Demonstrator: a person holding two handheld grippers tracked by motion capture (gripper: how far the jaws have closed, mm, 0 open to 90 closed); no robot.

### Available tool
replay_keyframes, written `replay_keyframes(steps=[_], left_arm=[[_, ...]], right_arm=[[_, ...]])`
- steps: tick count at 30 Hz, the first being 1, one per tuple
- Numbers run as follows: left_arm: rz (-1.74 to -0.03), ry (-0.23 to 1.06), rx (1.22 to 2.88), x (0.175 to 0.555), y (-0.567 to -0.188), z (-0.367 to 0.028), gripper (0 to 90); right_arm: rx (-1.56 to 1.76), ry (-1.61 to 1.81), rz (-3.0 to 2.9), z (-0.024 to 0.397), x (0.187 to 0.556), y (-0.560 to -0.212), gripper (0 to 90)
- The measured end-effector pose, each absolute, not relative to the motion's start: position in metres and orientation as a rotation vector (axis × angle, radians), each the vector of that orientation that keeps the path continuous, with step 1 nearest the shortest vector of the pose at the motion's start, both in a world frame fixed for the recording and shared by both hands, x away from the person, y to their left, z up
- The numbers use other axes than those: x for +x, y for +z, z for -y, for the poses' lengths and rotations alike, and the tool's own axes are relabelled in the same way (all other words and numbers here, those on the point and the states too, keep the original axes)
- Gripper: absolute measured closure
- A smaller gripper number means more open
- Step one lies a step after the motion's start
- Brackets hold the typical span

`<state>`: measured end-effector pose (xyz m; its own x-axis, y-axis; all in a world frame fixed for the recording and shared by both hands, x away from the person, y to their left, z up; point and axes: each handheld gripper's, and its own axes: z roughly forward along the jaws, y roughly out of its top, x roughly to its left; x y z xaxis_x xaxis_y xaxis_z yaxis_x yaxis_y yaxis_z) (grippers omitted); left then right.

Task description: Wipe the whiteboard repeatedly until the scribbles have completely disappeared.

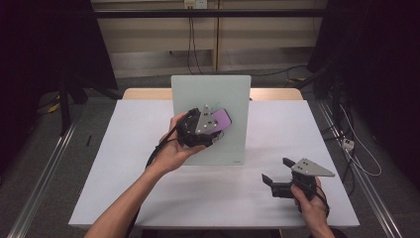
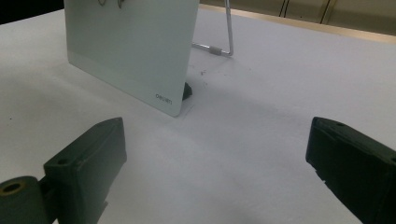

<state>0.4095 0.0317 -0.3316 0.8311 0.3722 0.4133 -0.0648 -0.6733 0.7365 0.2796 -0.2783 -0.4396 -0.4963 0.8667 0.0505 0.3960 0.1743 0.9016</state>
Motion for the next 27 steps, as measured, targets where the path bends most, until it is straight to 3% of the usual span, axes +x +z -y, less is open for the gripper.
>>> replay_keyframes(steps=[18,27], left_arm=[[-0.344,0.713,2.096,0.427,-0.294,-0.06,41.1],[-0.313,0.739,2.134,0.422,-0.303,-0.052,41.1]], right_arm=[[1.184,1.29,-1.978,0.279,0.279,-0.439,5.1],[1.185,1.29,-1.98,0.278,0.279,-0.439,5.1]])
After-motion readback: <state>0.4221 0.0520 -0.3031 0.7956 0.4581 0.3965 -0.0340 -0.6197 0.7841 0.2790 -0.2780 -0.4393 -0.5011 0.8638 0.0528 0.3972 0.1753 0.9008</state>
